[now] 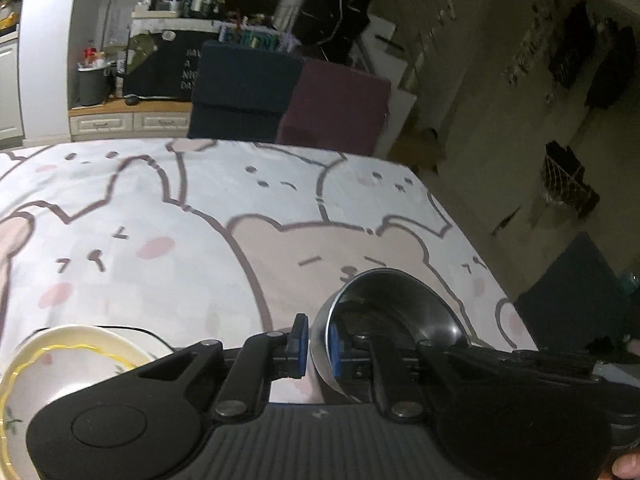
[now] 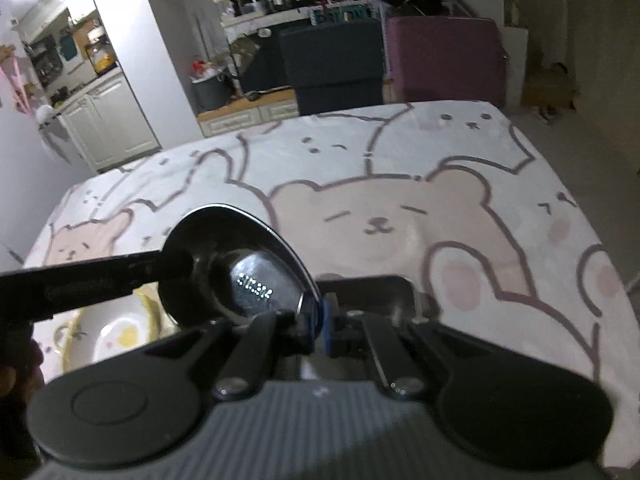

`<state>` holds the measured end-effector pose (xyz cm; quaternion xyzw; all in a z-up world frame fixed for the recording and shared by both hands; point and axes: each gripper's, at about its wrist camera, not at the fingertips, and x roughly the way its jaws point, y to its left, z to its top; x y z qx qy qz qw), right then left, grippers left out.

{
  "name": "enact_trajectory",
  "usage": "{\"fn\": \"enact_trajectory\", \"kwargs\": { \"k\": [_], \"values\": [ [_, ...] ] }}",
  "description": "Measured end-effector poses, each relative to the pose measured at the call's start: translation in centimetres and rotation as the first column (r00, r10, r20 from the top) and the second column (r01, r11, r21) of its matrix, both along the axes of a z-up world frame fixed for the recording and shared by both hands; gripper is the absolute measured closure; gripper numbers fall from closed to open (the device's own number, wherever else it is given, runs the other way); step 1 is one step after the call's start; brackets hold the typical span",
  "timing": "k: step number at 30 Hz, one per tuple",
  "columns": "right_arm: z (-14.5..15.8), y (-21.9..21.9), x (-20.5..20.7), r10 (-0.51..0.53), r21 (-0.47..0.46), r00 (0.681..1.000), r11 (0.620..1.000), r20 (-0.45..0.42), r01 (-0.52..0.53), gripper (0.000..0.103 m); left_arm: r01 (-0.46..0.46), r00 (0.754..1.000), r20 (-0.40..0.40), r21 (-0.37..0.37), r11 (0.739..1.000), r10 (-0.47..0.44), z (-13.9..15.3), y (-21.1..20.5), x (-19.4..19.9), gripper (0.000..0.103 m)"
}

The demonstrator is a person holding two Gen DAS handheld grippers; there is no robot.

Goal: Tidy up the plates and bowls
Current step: 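Lift the steel bowl with both grippers and carry it over the steel tray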

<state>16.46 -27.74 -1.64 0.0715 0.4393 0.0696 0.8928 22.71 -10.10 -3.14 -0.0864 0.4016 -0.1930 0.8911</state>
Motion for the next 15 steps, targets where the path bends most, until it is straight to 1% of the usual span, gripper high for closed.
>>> {"fn": "enact_trajectory", "kwargs": {
  "k": [3, 6, 15],
  "values": [
    [-0.4, -0.6, -0.1, -0.013, -0.029, 1.000, 0.999, -0.015, 0.013, 0.099, 0.022, 1.000, -0.015, 0.019, 1.000, -0.022, -0.8, -1.2, 0.4, 0.093],
    [-0.8, -1.0, -0.2, -0.024, -0.046, 0.999, 0.999, -0.039, 0.022, 0.098, 0.035, 0.999, -0.028, 0.037, 0.999, -0.034, -1.3, -2.0, 0.6, 0.093],
    [-2.5, -1.8, 1.1, -0.017, -0.061, 0.995, 0.998, -0.100, 0.011, 0.098, 0.065, 0.996, -0.070, 0.085, 0.994, -0.059, -3.1, -3.4, 1.5, 0.093]
  ]
}}
